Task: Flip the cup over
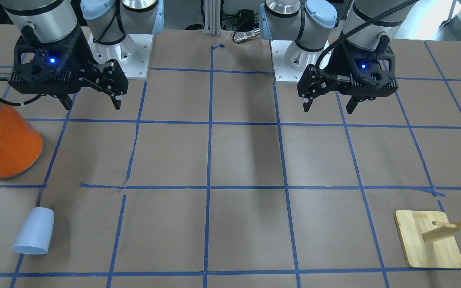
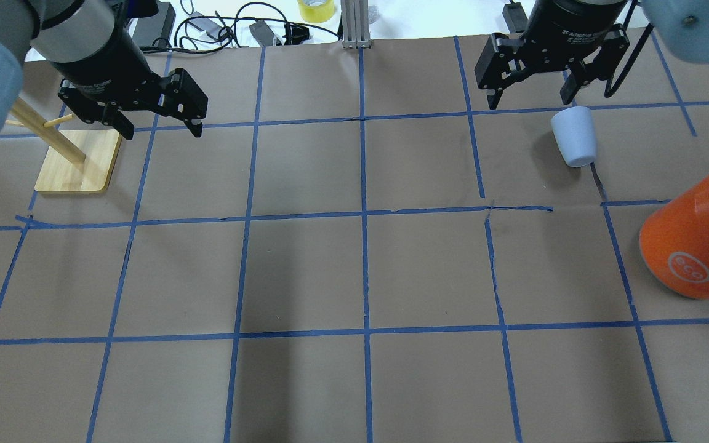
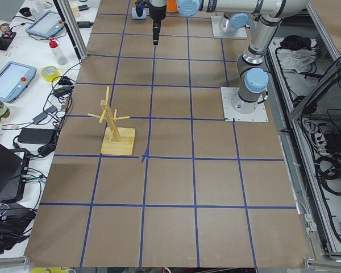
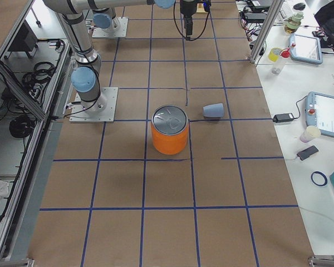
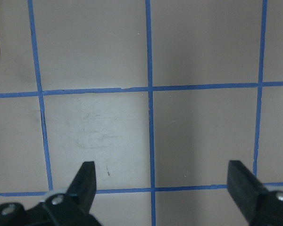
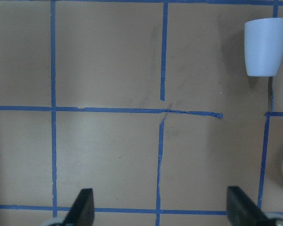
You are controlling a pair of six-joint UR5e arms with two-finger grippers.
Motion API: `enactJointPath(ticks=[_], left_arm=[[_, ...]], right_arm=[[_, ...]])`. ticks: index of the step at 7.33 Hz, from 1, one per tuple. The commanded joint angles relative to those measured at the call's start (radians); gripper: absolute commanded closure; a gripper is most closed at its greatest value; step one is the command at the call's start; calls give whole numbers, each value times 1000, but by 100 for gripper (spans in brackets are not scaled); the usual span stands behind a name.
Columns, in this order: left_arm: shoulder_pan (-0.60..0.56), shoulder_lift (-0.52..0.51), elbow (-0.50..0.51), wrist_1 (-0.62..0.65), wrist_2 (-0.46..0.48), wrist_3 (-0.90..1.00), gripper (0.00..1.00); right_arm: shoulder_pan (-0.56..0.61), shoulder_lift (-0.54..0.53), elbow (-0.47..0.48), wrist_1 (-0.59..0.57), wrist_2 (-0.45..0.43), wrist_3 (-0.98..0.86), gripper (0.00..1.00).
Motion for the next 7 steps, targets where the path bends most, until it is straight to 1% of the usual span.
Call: enactJointPath(ticks=[1, 5, 7], left_arm=[[0, 10, 2, 0, 5, 0, 0], [0, 10, 2, 0, 5, 0, 0], [4, 27, 0, -3, 10, 16, 0]], right_arm=[[0, 1, 0, 1, -1, 1, 0], [2, 1, 0, 1, -1, -1, 0], [2, 1, 0, -1, -2, -1, 0]])
